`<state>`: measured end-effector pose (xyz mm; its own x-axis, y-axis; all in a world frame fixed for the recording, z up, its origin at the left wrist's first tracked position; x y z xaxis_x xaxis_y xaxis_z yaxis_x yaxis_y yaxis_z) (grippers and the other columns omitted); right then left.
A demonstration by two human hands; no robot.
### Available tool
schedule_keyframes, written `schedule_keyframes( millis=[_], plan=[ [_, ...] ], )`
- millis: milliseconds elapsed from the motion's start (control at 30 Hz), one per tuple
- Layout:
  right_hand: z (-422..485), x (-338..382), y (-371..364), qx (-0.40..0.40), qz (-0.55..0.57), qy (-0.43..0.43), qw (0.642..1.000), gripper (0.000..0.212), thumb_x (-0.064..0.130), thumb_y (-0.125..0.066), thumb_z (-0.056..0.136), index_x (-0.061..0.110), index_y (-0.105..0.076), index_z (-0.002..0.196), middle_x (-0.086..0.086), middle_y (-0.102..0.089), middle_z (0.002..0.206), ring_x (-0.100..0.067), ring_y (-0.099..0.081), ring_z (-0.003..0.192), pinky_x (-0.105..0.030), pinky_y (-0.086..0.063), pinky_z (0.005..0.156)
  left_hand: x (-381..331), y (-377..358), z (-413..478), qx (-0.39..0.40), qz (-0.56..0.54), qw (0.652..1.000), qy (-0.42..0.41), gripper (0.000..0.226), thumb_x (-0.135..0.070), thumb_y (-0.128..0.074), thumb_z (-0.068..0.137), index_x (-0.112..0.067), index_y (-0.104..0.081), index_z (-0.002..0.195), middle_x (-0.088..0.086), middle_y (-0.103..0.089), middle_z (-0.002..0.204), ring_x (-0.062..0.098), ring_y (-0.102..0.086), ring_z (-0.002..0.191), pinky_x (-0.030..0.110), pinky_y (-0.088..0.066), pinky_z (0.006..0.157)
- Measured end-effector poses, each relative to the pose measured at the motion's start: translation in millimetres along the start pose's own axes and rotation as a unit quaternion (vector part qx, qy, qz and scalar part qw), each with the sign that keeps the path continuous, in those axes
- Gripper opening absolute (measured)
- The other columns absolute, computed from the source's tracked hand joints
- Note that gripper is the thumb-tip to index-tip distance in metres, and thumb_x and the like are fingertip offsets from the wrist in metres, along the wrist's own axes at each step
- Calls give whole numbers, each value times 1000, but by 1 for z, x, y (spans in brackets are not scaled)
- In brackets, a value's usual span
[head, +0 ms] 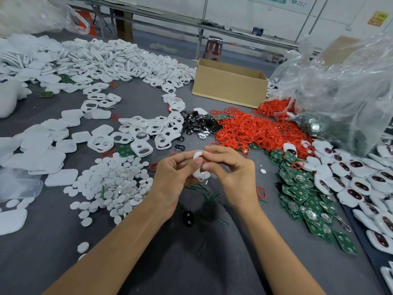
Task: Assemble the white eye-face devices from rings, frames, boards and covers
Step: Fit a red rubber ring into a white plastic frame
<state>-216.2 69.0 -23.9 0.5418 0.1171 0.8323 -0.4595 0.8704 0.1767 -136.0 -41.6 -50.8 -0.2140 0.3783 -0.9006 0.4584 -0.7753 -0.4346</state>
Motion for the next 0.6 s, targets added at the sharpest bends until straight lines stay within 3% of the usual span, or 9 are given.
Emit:
schedule_keyframes(
  millis=[100,267,467,600],
  plan=[
    [0,-2,0,19,35,-25,999,27,3,-77,71,24,-75,88,3,-71,107,-15,-65,106,-37,-50,95,-2,0,-1,12,-11,1000,-5,18,-16,-69,73,-15,-75,91,5,-75,76,9,-69,64,20,-53,53],
    [1,-8,-1,43,139,-63,987,21,0,-69,79,13,-75,94,3,-74,102,-11,-66,104,-22,-50,86,-3,-2,0,10,-2,1000,-18,23,-20,-69,72,-14,-74,94,6,-76,82,12,-71,71,24,-58,59],
    [-1,-23,-4,36,264,-199,943,31,16,-79,64,14,-76,95,-12,-73,95,-25,-66,86,-43,-52,87,-8,-4,-1,44,30,998,-40,21,-22,-69,75,-19,-76,94,7,-76,91,14,-71,76,24,-59,66],
    [-3,-24,-5,79,286,-242,924,15,13,-72,68,9,-77,81,-12,-74,82,-22,-69,72,-38,-55,79,-9,-6,-3,55,42,996,-51,20,-20,-67,77,-20,-74,96,4,-77,89,11,-71,72,21,-58,64]
  ],
)
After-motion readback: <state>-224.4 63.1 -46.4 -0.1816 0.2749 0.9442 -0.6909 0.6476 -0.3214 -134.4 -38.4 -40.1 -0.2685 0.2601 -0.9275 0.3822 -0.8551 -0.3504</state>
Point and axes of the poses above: each hand's wrist, its own z-axis towards the middle knuckle, its own y-axis out of the back of the hand, x = y × z, the point moved 5 cm from there along z, towards the middle knuckle
